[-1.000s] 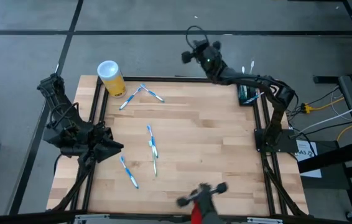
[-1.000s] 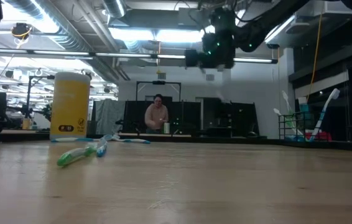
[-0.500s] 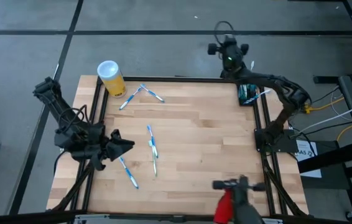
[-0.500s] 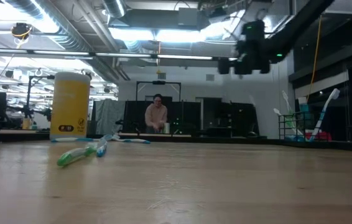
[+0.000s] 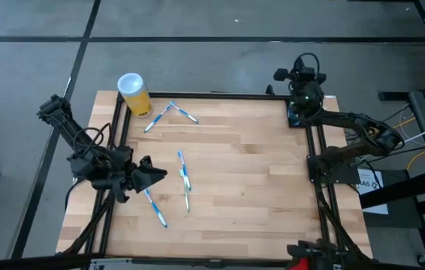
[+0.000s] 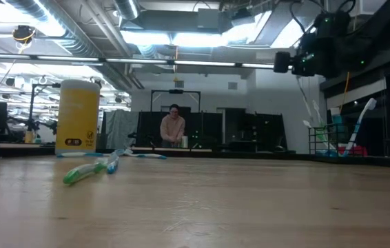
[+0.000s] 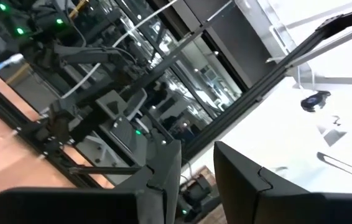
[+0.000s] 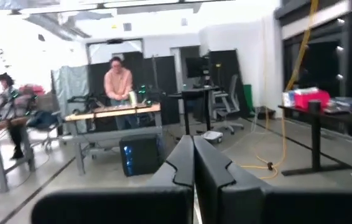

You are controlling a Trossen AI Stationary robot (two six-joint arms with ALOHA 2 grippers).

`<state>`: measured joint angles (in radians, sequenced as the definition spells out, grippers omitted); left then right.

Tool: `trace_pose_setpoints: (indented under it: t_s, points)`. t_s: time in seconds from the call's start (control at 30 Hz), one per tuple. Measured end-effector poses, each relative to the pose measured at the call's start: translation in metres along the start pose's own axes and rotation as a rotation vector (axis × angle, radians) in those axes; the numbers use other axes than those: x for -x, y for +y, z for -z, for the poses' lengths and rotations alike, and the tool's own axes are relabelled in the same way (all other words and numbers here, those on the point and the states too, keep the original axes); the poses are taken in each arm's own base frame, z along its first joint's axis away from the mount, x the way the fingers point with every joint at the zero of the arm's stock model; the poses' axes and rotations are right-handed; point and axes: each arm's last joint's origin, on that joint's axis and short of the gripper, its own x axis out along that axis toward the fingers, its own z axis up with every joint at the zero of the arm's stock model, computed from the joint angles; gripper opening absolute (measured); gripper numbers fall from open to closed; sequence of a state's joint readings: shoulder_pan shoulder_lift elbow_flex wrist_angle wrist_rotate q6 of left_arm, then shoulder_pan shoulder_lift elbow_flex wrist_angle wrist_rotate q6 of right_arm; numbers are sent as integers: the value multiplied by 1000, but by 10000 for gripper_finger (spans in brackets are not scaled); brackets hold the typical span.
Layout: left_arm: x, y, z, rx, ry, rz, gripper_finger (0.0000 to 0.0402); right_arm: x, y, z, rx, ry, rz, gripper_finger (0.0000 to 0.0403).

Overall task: Pick & Place toothbrushing station
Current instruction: Put the green toothbrush into the mesh organizer

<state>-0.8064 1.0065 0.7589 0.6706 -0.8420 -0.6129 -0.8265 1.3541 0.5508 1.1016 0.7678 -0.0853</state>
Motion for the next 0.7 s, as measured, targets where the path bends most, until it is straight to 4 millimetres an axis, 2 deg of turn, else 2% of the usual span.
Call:
trace_pose_setpoints:
  t_s: [0.2,0.4,0.7]
  points:
    - [-1,0,0,33,16,22,90,-3,-8,3,-13,-2,36,0]
    - [0,-1,1,63,28,37,90,-16,-21,11,43,8,92,0]
    - [0,1,3,123,50,22,90,-26,-20,39,26,16,100,0]
